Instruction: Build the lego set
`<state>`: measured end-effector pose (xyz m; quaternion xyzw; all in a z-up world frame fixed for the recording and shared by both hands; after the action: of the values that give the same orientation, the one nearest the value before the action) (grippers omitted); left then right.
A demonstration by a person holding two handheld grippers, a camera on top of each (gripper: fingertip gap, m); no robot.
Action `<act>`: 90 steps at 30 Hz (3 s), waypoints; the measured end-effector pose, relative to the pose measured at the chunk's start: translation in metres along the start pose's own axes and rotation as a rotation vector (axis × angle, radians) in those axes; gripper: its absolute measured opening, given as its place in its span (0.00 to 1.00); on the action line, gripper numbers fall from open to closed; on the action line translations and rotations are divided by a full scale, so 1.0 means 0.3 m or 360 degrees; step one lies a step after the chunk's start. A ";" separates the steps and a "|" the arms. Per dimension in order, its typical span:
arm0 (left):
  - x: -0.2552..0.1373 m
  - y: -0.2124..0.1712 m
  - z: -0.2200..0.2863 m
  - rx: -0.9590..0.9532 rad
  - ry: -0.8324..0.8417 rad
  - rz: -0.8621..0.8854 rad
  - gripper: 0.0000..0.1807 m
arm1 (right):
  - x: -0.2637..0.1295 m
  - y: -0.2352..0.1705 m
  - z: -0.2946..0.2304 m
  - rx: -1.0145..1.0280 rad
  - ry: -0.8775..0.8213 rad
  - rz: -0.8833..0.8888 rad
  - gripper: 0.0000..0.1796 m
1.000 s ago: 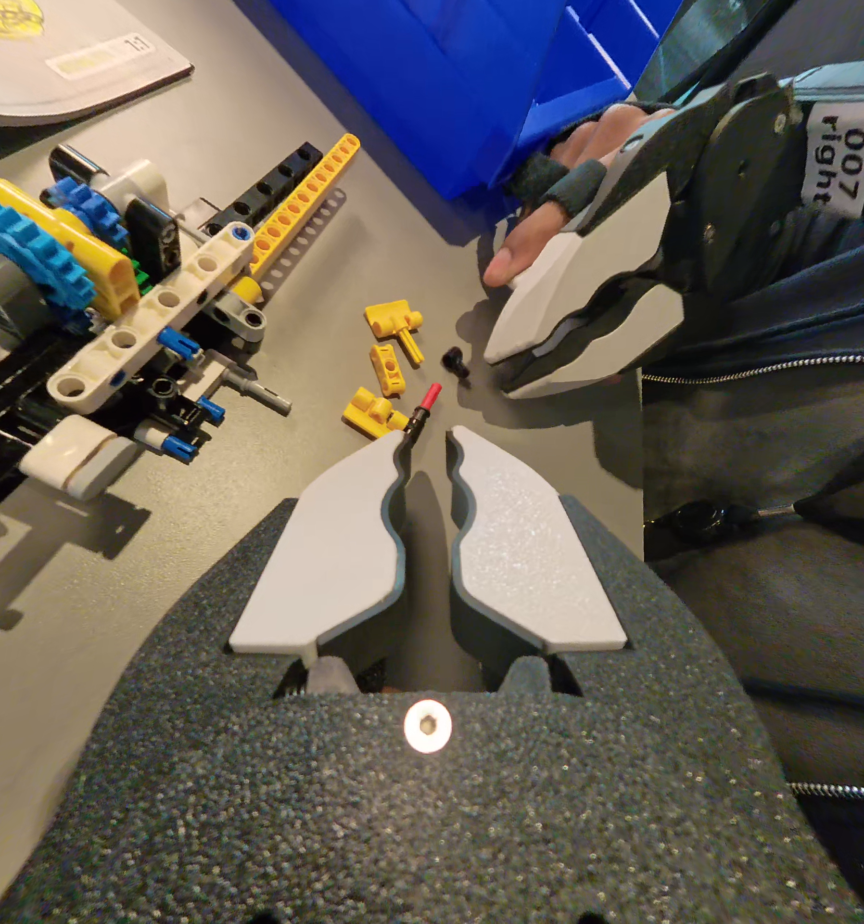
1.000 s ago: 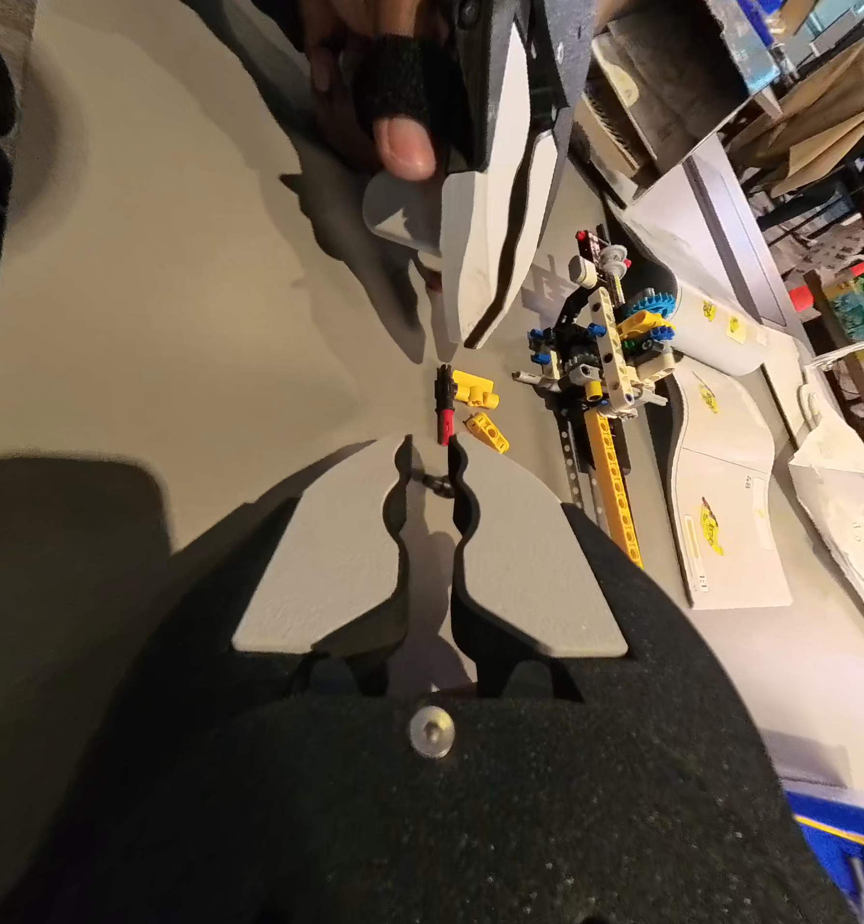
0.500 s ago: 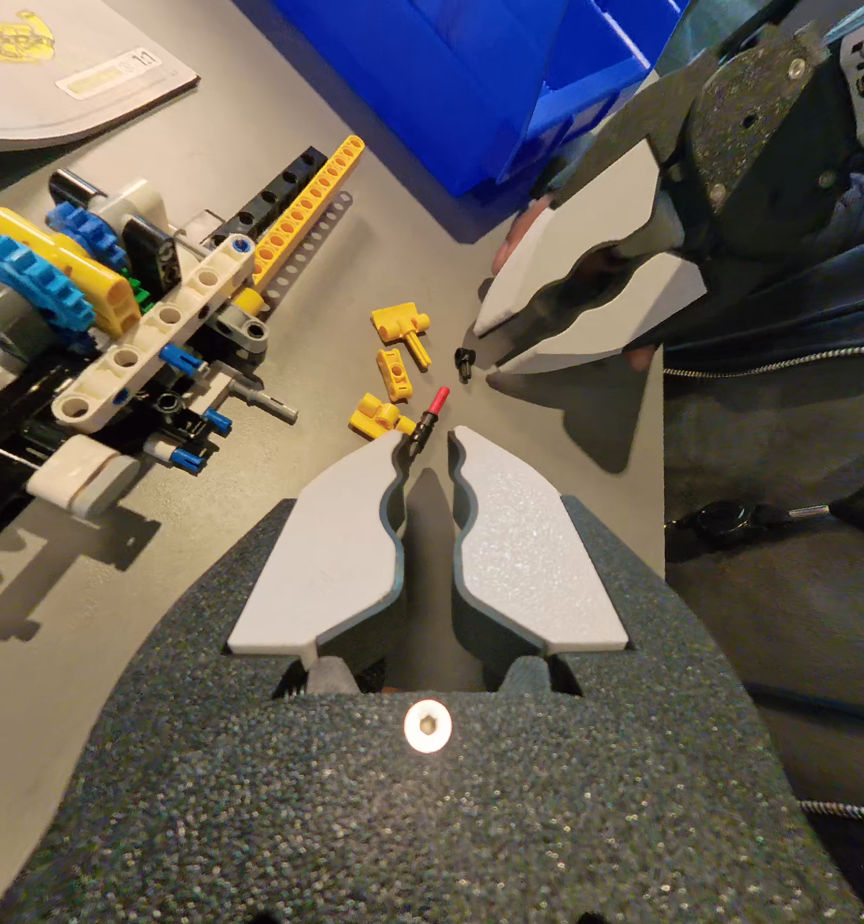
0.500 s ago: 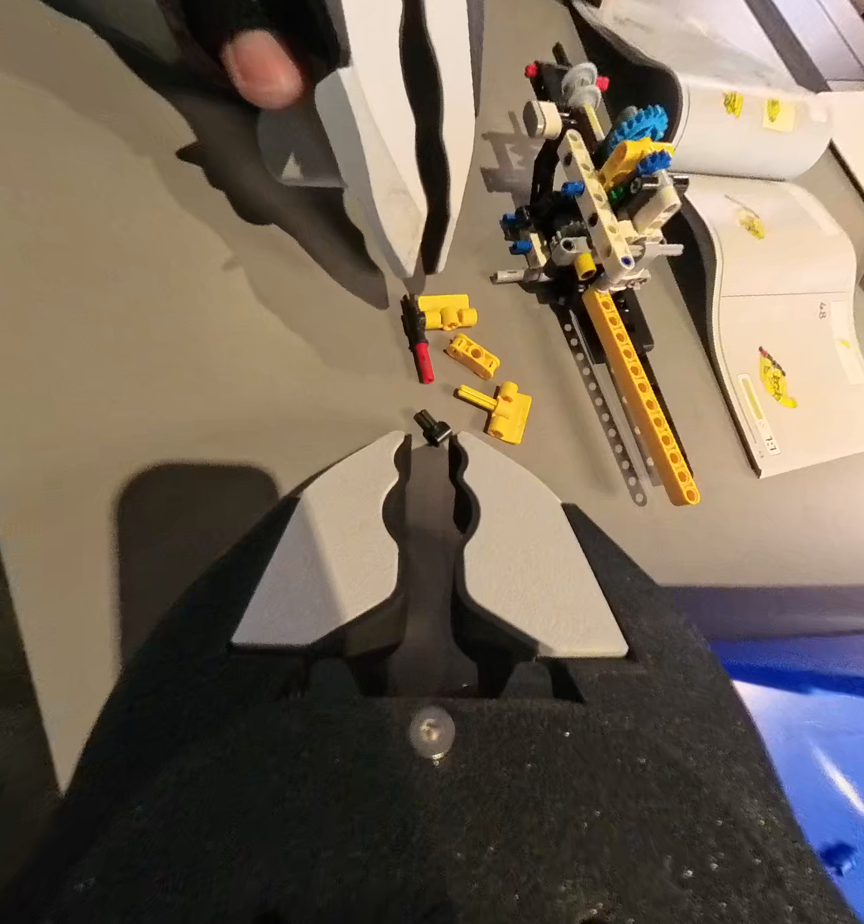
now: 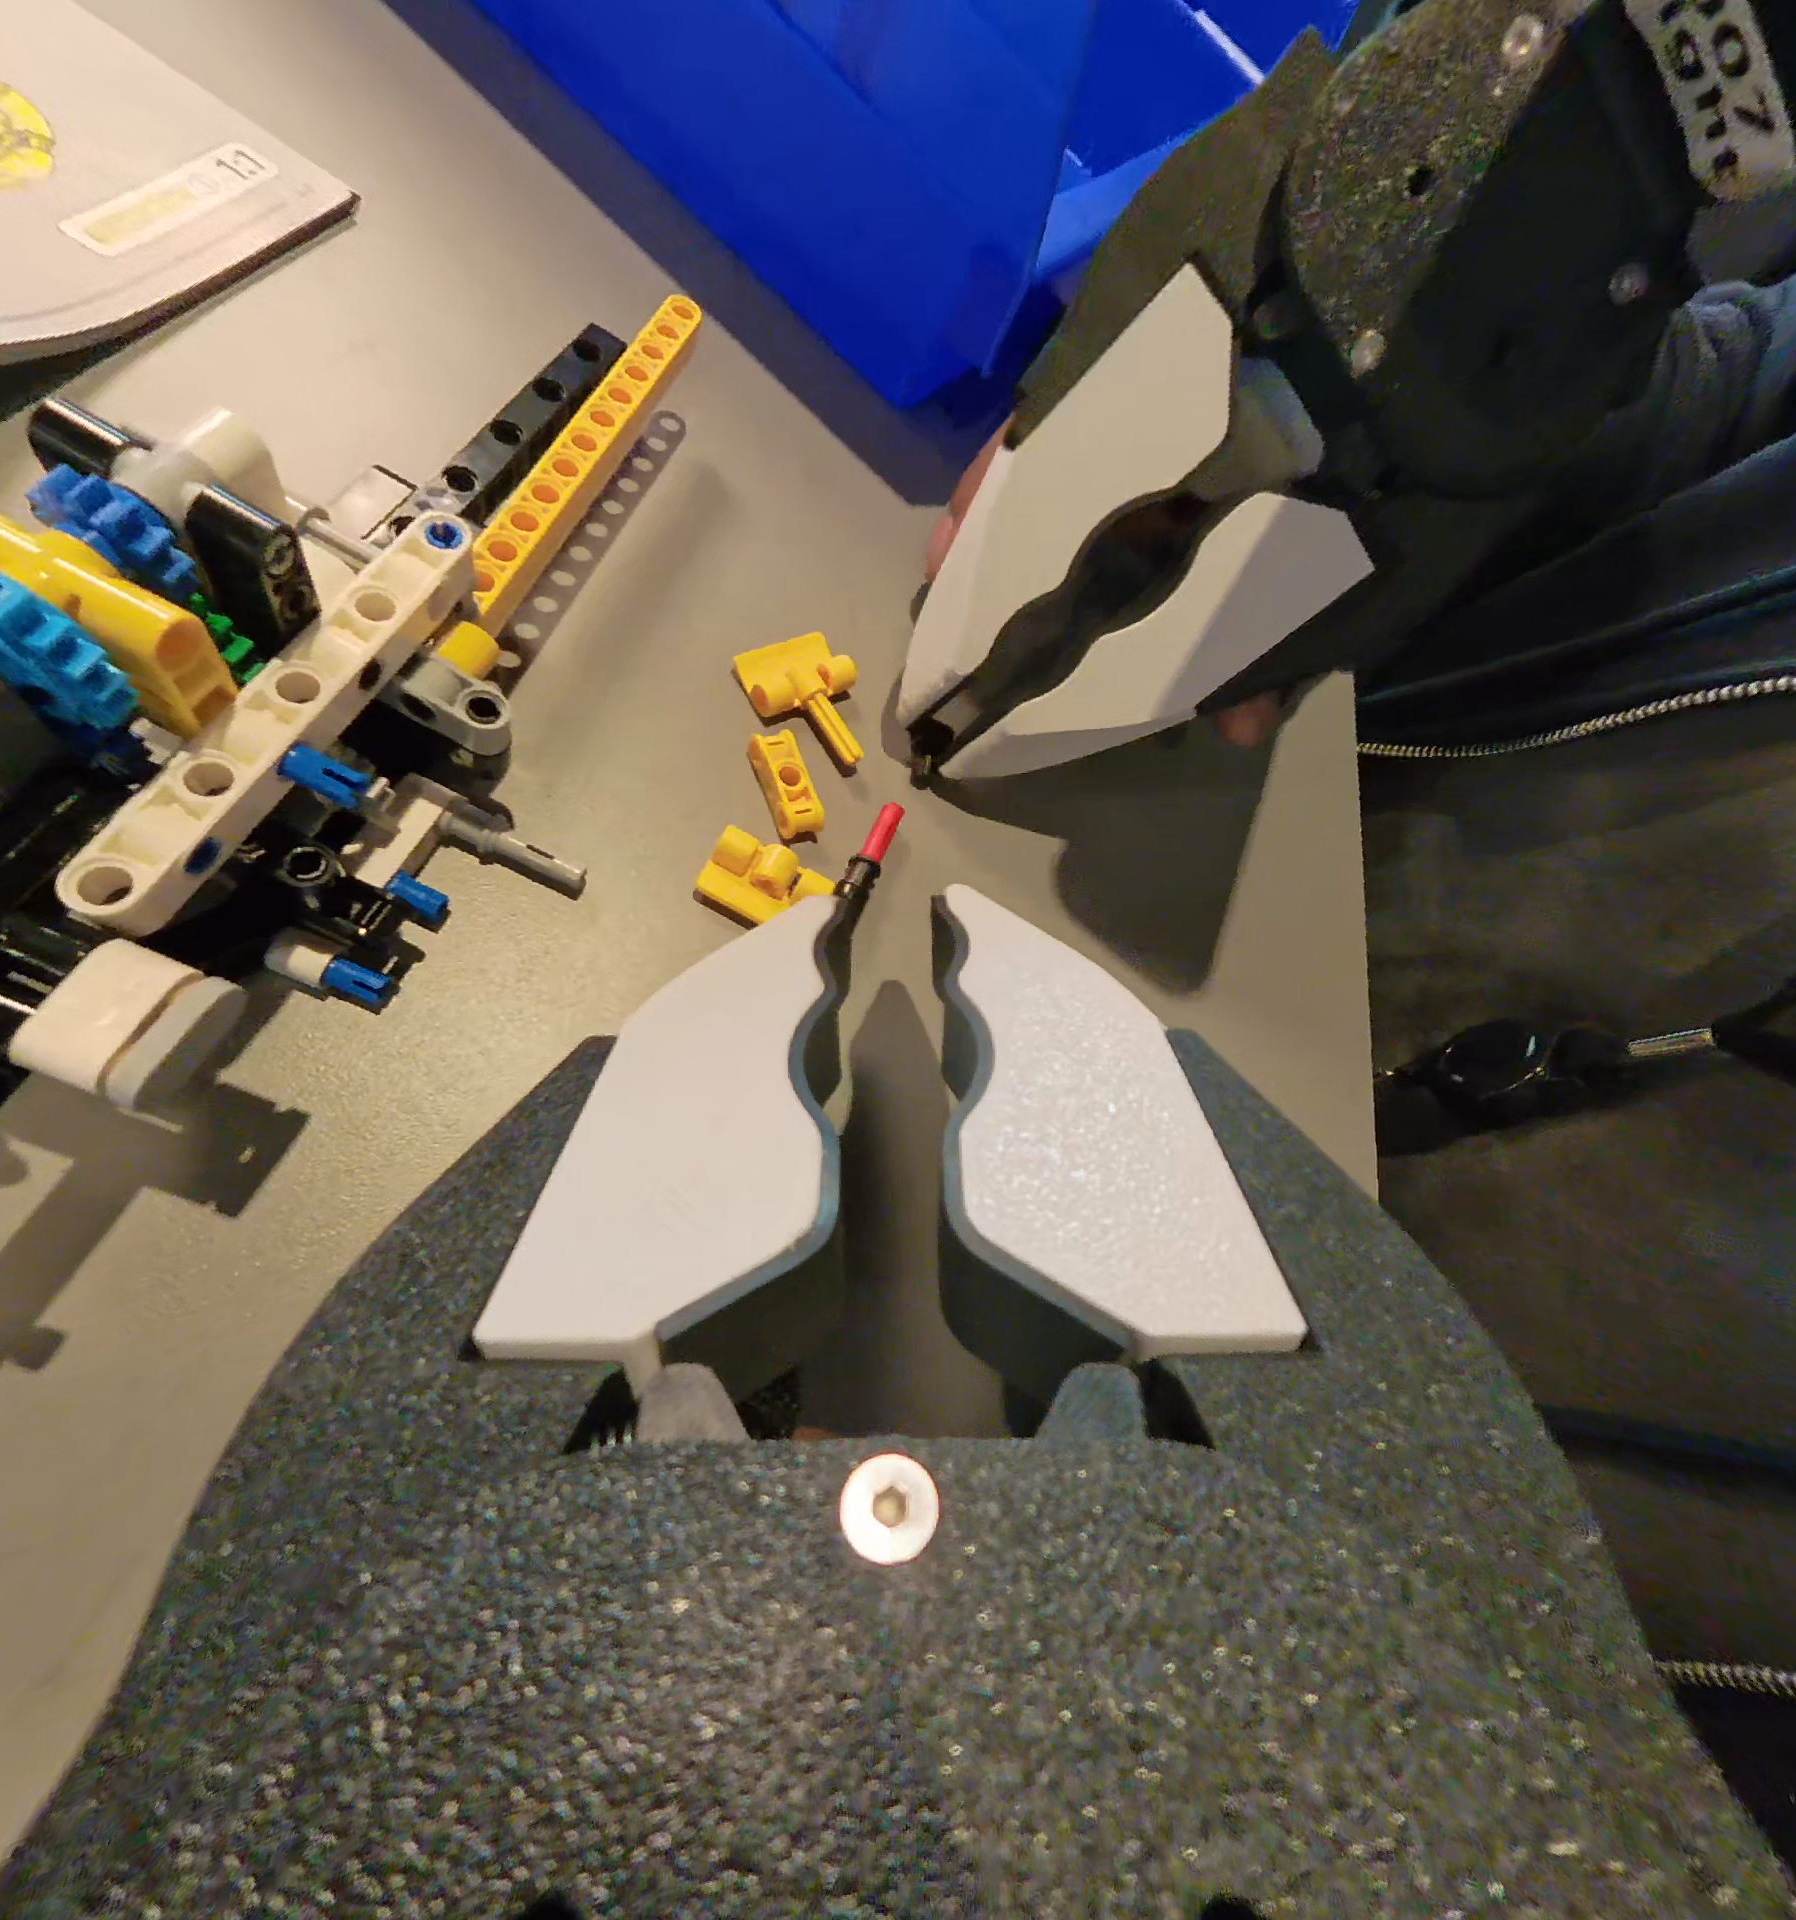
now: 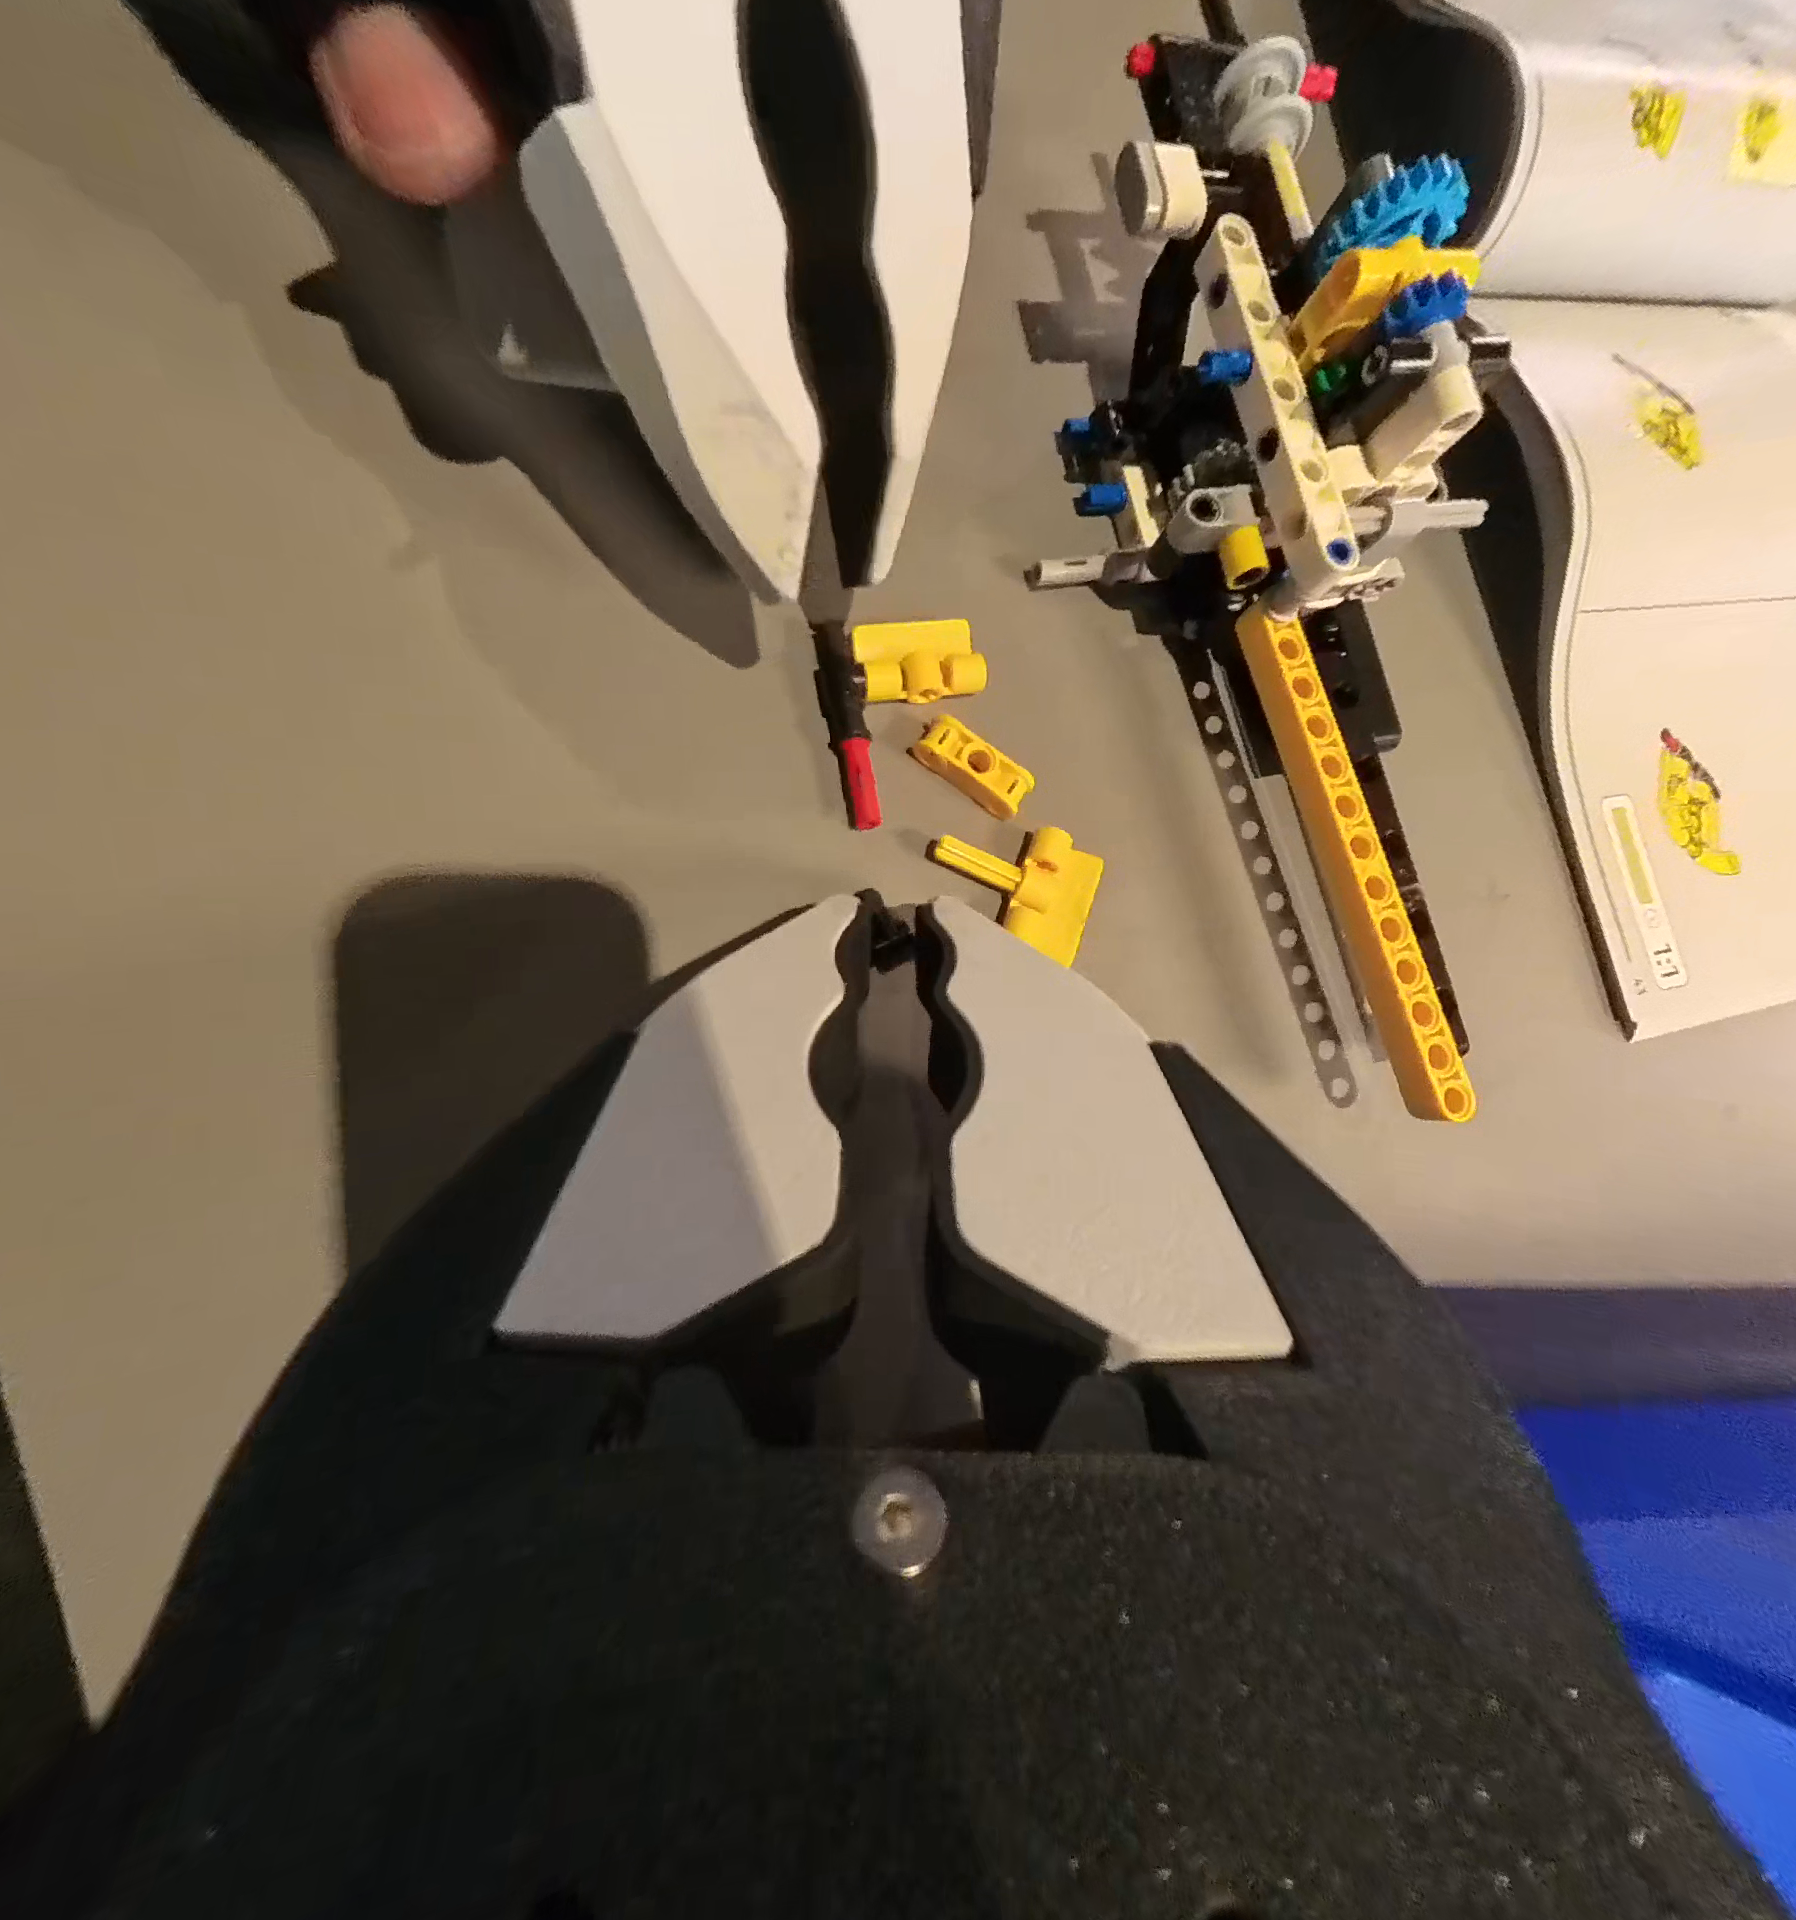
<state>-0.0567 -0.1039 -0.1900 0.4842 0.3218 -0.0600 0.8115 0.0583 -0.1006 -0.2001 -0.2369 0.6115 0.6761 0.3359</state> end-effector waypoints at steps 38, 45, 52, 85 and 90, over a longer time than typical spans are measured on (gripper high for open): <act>0.025 0.036 0.040 0.0235 0.0079 0.0144 0.07 | -0.025 -0.018 0.051 0.0330 -0.0105 0.0137 0.00; 0.022 0.030 0.041 0.0233 0.0075 0.0127 0.07 | -0.006 -0.018 0.066 0.0306 -0.0096 0.0066 0.01; 0.015 0.025 0.039 0.0237 0.0084 0.0119 0.07 | -0.018 -0.024 0.035 0.0288 -0.0017 0.0043 0.01; 0.037 0.016 -0.008 0.0711 0.0300 -0.0106 0.12 | -0.011 0.008 0.002 0.0139 0.0015 0.0100 0.04; 0.032 0.019 -0.026 0.0743 0.0246 -0.0173 0.24 | -0.012 0.007 -0.007 0.0110 0.0034 0.0105 0.04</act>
<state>-0.0504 -0.0925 -0.1938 0.6437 0.3859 -0.1390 0.6461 0.0588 -0.1032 -0.1963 -0.2122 0.6455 0.6627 0.3148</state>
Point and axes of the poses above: each gripper's, where its closed fingertips meet, x out along the fingers, y out of its top, z = x × y across the jaws, the point moved 5 cm from there along -x, back along the fingers, and after that the axes turned 6 degrees about y, right-handed, at the moved point
